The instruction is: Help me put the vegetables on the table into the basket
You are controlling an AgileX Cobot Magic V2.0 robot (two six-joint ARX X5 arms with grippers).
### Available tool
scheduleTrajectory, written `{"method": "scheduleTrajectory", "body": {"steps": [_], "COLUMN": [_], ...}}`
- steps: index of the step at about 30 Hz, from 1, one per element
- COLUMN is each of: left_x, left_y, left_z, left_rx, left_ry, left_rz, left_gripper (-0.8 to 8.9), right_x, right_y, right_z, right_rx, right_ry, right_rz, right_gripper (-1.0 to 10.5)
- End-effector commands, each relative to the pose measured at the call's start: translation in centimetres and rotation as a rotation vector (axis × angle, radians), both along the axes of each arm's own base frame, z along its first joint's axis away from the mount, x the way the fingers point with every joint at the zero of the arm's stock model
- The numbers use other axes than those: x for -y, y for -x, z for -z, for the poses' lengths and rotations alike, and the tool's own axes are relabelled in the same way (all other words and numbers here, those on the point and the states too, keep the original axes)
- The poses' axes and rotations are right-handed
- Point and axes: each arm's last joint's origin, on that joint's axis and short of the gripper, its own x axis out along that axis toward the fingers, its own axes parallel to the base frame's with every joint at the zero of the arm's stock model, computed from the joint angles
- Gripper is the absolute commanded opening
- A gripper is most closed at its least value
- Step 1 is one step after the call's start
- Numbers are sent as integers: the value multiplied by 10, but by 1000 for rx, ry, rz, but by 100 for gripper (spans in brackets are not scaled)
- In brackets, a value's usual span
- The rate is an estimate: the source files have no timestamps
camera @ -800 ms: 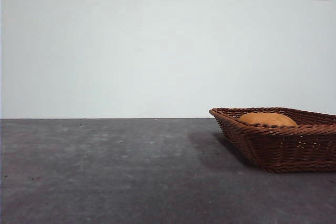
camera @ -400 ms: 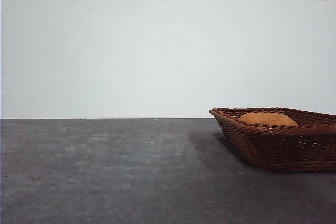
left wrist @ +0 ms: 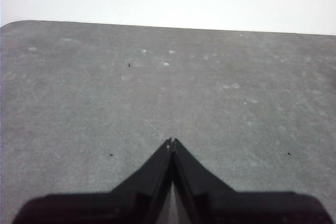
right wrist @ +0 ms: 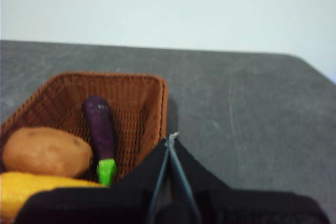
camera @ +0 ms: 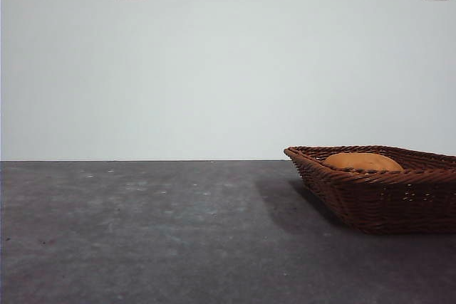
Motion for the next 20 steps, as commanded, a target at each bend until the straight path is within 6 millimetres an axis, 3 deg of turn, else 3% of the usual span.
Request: {"method": "scheduleTrajectory", "body": {"steps": [1,6,20], "left_x": [0,0,0], "left_y": [-1,-1,-1], "left_z": [3,4,4], "left_rx": [-9,-14,-18], "left_ry": [10,10,11], "left_rz": [-2,-2,-2], "left_gripper": [-4,-4,-4], "right_x": [0,0,0], "right_y": [-2,-4,-5], "right_z": [9,27,26], "right_rx": [-16,-74,-68], "right_ry": [-20,-45,-44], "right_rz": [4,11,12], "right_gripper": [1,1,1]}}
